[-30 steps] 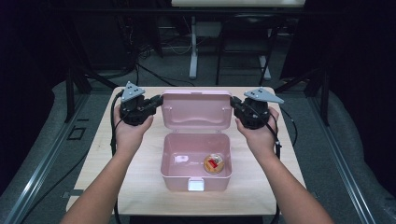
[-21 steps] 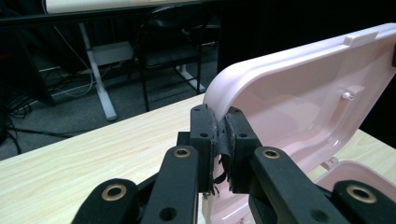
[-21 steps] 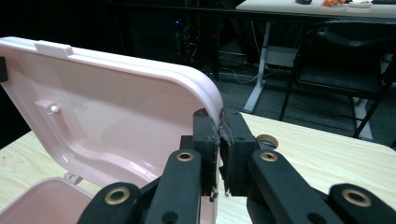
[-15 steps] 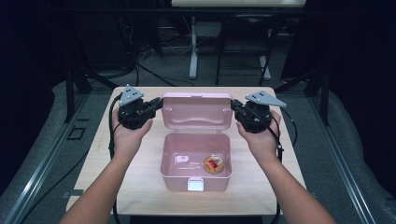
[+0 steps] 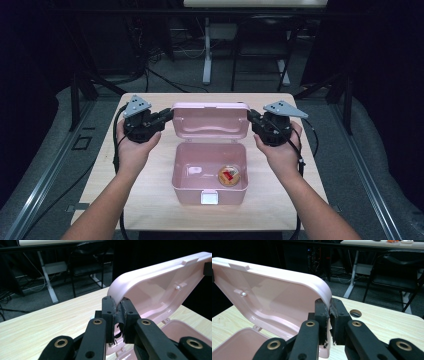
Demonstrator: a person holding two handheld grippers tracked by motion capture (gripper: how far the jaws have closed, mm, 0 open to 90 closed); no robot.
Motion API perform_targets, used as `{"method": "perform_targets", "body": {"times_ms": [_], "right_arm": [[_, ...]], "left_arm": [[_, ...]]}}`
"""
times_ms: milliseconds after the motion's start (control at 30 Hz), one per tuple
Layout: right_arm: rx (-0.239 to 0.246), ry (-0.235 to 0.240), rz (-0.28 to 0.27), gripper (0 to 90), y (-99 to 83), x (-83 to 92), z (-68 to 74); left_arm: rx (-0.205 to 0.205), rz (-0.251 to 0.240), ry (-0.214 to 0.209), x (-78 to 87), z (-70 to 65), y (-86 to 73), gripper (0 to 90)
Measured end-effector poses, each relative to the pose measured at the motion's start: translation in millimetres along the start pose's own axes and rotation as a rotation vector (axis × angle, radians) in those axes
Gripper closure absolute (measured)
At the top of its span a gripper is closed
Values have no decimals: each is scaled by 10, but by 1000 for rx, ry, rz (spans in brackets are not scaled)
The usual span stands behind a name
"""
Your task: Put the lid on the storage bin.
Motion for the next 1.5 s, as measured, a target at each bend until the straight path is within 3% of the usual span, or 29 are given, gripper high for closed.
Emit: {"method": "perform_targets", "body": {"times_ms": [867, 1500], "right_arm": [[4, 21, -19, 830, -105, 97, 54], [42, 29, -31, 818, -247, 210, 121]], "left_arm": [[-8, 2, -16, 100, -72, -83, 822], [-34, 9, -49, 217, -152, -209, 810]]}}
Point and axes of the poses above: each handheld gripper's, and its own axes: x roughly backward along the jaws, y roughly out of its top, z roughly to its left, the point moved 6 cm from there along -x, roughly forward along the jaws, and after that the axes turned 15 degrees about z, right-handed, at the moved point
